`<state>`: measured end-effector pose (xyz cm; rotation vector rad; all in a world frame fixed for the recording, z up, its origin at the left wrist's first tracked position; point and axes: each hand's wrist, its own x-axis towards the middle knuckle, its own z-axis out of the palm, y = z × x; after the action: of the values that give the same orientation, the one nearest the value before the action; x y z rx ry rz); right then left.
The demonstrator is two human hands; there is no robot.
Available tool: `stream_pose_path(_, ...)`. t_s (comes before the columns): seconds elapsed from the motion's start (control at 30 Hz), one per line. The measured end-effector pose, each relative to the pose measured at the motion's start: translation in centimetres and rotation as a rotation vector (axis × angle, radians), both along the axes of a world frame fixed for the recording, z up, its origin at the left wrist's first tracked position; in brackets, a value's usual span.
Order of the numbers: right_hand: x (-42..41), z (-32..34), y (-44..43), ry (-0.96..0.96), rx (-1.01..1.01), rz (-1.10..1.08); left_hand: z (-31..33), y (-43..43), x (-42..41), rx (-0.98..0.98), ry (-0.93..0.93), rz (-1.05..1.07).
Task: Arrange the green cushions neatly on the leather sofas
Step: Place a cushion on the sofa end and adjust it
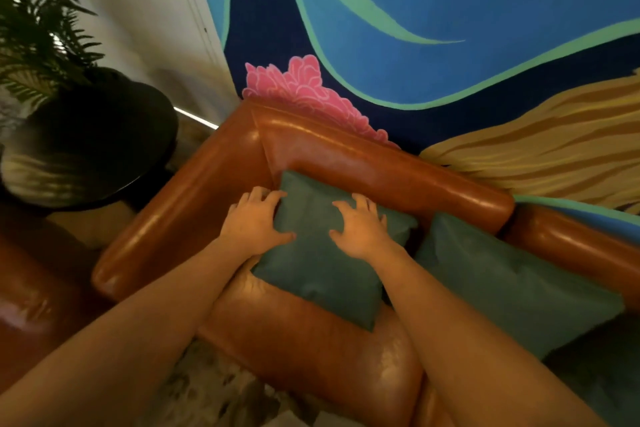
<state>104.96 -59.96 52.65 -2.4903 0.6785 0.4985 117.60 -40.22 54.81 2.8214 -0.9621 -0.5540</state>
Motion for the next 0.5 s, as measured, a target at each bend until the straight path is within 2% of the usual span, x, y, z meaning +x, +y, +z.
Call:
stream_pose_path(0.23, -2.9, -0.1, 8.0, 0.019, -0.01, 0.041, 0.6, 7.8, -4.0, -0.001, 0.011, 0.063)
stream_pose_path(0.5, -7.5, 1.3, 19.3, -0.106, 0.0, 0.084, 1.6, 20.6, -9.4, -0.011, 0.036, 0.122)
